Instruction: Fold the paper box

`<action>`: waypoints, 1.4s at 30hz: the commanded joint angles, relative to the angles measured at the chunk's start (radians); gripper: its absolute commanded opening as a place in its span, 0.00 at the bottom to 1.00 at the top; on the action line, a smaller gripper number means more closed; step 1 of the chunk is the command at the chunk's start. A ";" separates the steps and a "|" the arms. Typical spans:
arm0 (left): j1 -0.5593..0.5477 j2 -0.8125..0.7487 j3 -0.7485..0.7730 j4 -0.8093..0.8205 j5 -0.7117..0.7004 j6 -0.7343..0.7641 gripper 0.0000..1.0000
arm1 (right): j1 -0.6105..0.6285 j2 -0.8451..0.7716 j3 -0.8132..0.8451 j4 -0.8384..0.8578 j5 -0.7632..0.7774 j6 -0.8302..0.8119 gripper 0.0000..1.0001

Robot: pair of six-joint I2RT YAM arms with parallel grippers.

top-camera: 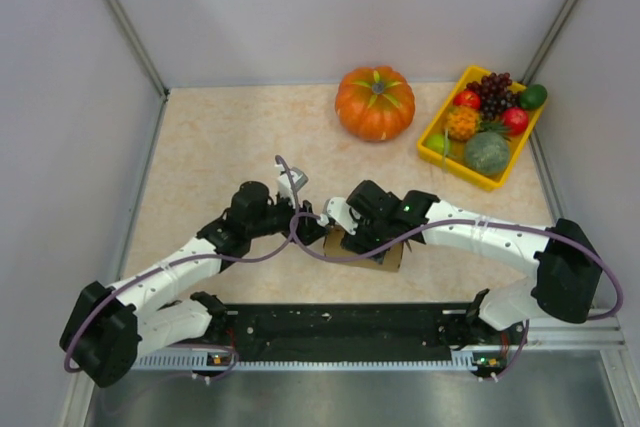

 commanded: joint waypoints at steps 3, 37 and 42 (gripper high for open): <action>-0.043 0.035 0.047 0.028 -0.039 0.047 0.52 | -0.008 -0.032 -0.007 0.062 -0.001 0.011 0.59; -0.134 0.073 0.113 -0.130 -0.168 -0.064 0.27 | -0.006 -0.041 -0.017 0.083 -0.013 0.025 0.53; -0.132 0.099 0.163 -0.155 -0.165 -0.148 0.06 | -0.006 -0.044 -0.019 0.085 -0.024 0.025 0.52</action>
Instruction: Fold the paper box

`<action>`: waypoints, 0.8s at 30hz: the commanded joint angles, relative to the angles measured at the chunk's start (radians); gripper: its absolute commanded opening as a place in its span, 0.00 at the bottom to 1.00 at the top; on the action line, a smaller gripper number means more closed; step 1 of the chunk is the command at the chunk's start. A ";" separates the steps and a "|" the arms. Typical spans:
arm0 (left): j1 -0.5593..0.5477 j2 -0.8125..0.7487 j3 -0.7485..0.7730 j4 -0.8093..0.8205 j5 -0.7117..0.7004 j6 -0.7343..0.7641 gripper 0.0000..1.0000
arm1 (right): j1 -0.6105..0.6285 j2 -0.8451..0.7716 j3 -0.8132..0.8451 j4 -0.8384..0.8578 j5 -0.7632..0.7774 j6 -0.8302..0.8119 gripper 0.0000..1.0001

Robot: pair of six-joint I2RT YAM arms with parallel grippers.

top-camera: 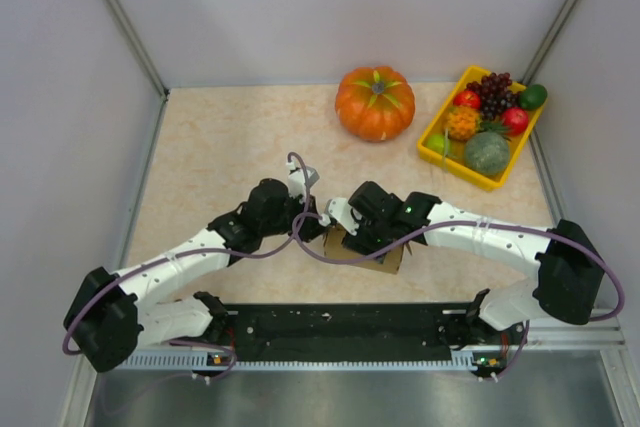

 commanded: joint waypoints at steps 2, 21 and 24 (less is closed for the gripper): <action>-0.011 0.043 0.087 -0.011 0.033 -0.078 0.04 | 0.000 -0.030 0.007 0.057 -0.015 0.016 0.51; -0.014 0.103 0.122 -0.059 0.052 -0.159 0.00 | 0.000 -0.012 0.012 0.064 -0.014 0.011 0.51; -0.017 0.089 0.084 -0.039 0.030 -0.171 0.00 | -0.002 -0.017 0.009 0.064 -0.008 0.016 0.51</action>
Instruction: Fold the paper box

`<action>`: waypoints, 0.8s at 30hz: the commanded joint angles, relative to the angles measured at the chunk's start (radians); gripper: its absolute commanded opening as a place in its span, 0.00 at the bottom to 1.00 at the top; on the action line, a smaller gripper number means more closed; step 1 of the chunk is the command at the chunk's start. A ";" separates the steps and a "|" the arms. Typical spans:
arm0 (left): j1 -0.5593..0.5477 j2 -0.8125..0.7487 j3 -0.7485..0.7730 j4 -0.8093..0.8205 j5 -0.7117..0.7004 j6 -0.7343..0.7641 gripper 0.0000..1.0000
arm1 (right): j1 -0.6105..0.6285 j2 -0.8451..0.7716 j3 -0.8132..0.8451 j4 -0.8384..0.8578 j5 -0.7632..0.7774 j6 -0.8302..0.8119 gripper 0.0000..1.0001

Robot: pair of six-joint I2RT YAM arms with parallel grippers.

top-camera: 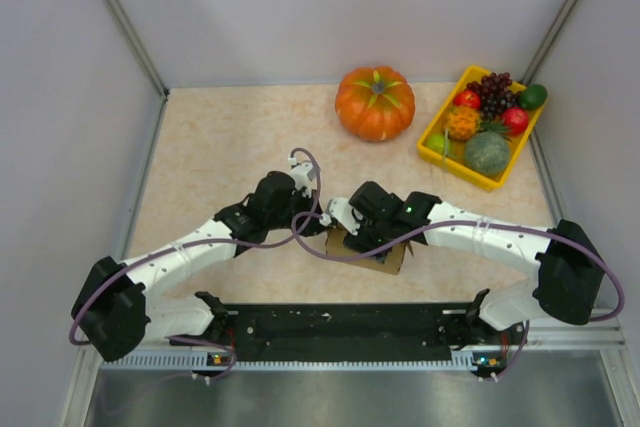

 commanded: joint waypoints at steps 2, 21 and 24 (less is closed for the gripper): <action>-0.021 -0.032 -0.056 0.051 0.017 -0.022 0.00 | 0.000 -0.023 0.012 0.078 -0.009 0.017 0.51; -0.072 -0.156 -0.184 0.113 -0.132 -0.017 0.00 | -0.019 -0.177 0.009 0.108 0.124 0.380 0.85; -0.084 -0.166 -0.180 0.093 -0.150 -0.015 0.00 | -0.020 -0.299 0.019 -0.020 0.205 0.570 0.90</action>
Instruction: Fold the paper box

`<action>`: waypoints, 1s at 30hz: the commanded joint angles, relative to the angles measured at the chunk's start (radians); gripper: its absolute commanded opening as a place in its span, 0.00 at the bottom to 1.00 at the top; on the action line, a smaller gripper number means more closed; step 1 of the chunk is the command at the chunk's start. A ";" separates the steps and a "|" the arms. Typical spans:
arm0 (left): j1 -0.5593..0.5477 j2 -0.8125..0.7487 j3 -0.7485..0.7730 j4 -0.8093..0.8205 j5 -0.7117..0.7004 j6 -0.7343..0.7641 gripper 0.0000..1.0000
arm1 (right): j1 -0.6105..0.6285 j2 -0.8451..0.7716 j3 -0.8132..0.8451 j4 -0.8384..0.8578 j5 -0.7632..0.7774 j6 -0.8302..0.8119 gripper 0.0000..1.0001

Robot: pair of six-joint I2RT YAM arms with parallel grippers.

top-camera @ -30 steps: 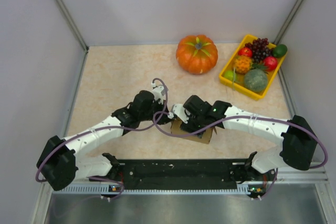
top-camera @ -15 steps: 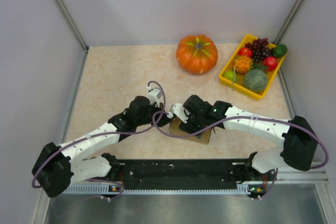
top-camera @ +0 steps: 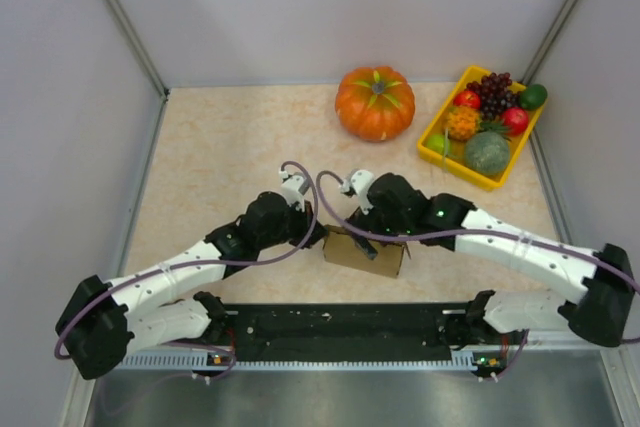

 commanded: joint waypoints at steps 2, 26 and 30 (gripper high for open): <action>-0.035 -0.022 -0.017 -0.045 -0.045 0.005 0.00 | -0.052 -0.217 0.027 -0.166 0.135 0.418 0.93; -0.086 0.024 0.028 -0.065 -0.086 0.006 0.00 | -0.212 -0.288 -0.125 -0.358 -0.022 0.596 0.31; -0.092 0.021 0.032 -0.063 -0.091 0.005 0.00 | -0.213 -0.268 -0.126 -0.336 -0.025 0.599 0.17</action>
